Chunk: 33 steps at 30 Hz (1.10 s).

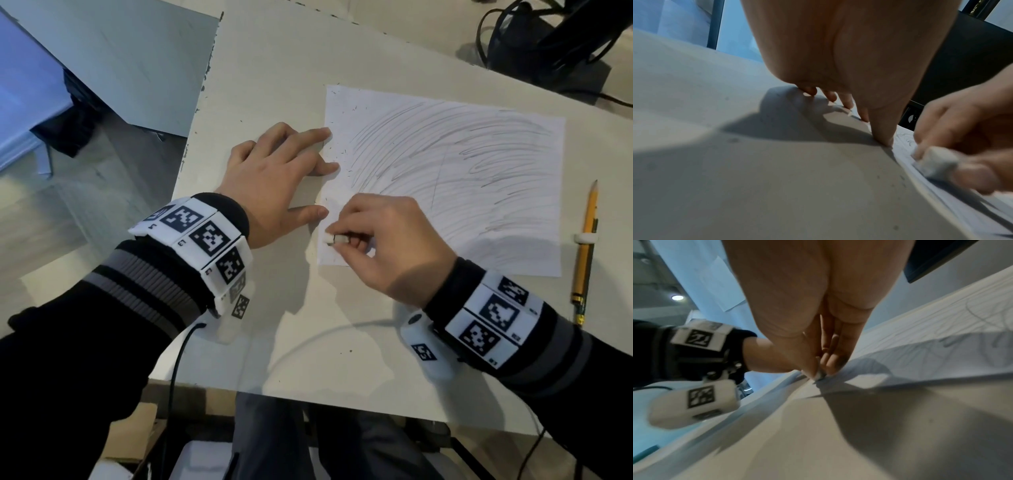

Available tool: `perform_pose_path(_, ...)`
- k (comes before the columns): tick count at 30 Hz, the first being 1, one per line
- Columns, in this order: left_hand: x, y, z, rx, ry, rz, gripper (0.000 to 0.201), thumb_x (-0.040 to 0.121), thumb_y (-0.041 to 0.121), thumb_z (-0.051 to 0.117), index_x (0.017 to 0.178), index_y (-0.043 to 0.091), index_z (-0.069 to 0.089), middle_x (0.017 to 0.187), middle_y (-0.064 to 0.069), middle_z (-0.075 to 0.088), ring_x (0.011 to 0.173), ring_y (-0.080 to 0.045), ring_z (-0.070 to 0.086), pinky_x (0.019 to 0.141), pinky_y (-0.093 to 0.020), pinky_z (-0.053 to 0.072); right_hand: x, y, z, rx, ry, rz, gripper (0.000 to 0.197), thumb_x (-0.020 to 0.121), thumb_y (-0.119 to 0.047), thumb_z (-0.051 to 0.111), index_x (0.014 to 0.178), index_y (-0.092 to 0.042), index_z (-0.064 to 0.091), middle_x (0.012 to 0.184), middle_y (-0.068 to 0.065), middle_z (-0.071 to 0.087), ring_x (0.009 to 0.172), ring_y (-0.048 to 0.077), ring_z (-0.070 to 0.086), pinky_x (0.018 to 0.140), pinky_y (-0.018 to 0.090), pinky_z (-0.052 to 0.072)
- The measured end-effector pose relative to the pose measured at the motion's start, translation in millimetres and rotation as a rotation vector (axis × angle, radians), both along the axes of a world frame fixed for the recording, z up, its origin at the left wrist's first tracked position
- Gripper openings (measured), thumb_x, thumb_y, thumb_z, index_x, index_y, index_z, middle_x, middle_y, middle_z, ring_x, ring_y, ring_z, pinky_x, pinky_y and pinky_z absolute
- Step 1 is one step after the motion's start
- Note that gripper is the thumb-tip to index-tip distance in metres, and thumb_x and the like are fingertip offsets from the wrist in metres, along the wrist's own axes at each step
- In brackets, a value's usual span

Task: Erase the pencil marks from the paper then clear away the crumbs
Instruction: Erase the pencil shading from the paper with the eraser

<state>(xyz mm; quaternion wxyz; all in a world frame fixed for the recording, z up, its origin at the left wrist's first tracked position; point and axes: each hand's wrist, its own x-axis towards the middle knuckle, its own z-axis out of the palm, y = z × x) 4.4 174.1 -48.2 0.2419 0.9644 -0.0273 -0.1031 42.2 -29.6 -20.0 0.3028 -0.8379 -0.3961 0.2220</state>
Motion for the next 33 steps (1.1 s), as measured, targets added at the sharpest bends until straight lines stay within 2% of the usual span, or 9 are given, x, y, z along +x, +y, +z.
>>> perform_pose_path(3, 2, 0, 1, 0.004, -0.001, -0.001, 0.055, 0.083, 0.054, 0.063, 0.133, 0.037, 0.05, 0.159, 0.021, 0.02, 0.141, -0.014, 0.021, 0.107, -0.043, 0.021, -10, -2, 1, -0.04, 0.055, 0.131, 0.014, 0.081, -0.009, 0.073, 0.093, -0.01, 0.078, 0.087, -0.005, 0.066, 0.065, 0.003, 0.055, 0.067, 0.022, 0.053)
perform_pose_path(8, 1, -2, 1, -0.001, 0.005, 0.005, 0.054, 0.084, 0.054, 0.064, 0.133, 0.037, 0.05, 0.159, 0.021, 0.021, 0.141, -0.014, 0.021, 0.107, -0.044, 0.021, 2, 0, -1, 0.012, 0.015, 0.017, 0.012, 0.082, -0.009, 0.073, 0.093, -0.011, 0.078, 0.085, -0.006, 0.065, 0.064, 0.006, 0.058, 0.066, 0.026, 0.054)
perform_pose_path(12, 1, -1, 3, -0.001, 0.002, 0.007, 0.054, 0.084, 0.053, 0.064, 0.133, 0.036, 0.05, 0.158, 0.021, 0.021, 0.141, -0.013, 0.021, 0.107, -0.044, 0.021, -14, -1, 1, -0.032, 0.092, 0.149, 0.012, 0.081, -0.011, 0.071, 0.09, -0.013, 0.078, 0.082, -0.006, 0.064, 0.061, 0.005, 0.056, 0.064, 0.03, 0.054)
perform_pose_path(17, 2, -4, 5, -0.002, 0.017, 0.019, 0.052, 0.084, 0.051, 0.066, 0.131, 0.035, 0.051, 0.158, 0.021, 0.02, 0.141, -0.013, 0.019, 0.108, -0.045, 0.021, 7, -3, -1, 0.016, 0.023, -0.043, 0.011, 0.082, -0.01, 0.074, 0.091, -0.013, 0.078, 0.081, -0.005, 0.065, 0.064, 0.008, 0.059, 0.065, 0.028, 0.053)
perform_pose_path(21, 3, -4, 6, 0.011, 0.021, 0.015, 0.052, 0.085, 0.05, 0.064, 0.132, 0.035, 0.05, 0.159, 0.021, 0.019, 0.142, -0.011, 0.018, 0.108, -0.044, 0.021, -8, -8, 3, -0.037, 0.099, 0.141, 0.012, 0.081, -0.009, 0.072, 0.09, -0.013, 0.078, 0.082, -0.006, 0.066, 0.062, 0.008, 0.059, 0.064, 0.028, 0.053)
perform_pose_path(26, 0, -6, 7, 0.042, 0.028, 0.001, 0.058, 0.082, 0.056, 0.063, 0.134, 0.035, 0.047, 0.16, 0.019, 0.017, 0.143, -0.012, 0.017, 0.109, -0.046, 0.021, 6, -12, 1, 0.003, 0.008, -0.03, 0.012, 0.081, -0.008, 0.075, 0.092, -0.013, 0.078, 0.083, -0.006, 0.066, 0.064, 0.006, 0.059, 0.064, 0.027, 0.054)
perform_pose_path(30, 0, -7, 7, 0.064, 0.022, -0.008, 0.061, 0.082, 0.058, 0.064, 0.135, 0.034, 0.046, 0.161, 0.019, 0.015, 0.143, -0.013, 0.017, 0.108, -0.046, 0.022, -1, -15, 8, -0.087, 0.042, 0.088, 0.013, 0.082, -0.01, 0.073, 0.092, -0.015, 0.079, 0.084, -0.008, 0.067, 0.066, 0.005, 0.059, 0.067, 0.028, 0.054)
perform_pose_path(33, 0, -8, 7, 0.078, 0.021, -0.009, 0.065, 0.08, 0.061, 0.063, 0.135, 0.032, 0.046, 0.161, 0.018, 0.015, 0.143, -0.014, 0.017, 0.108, -0.047, 0.023, 8, -9, 8, -0.042, -0.016, 0.016, 0.01, 0.083, -0.012, 0.072, 0.09, -0.016, 0.079, 0.082, -0.006, 0.067, 0.066, 0.006, 0.059, 0.067, 0.031, 0.053)
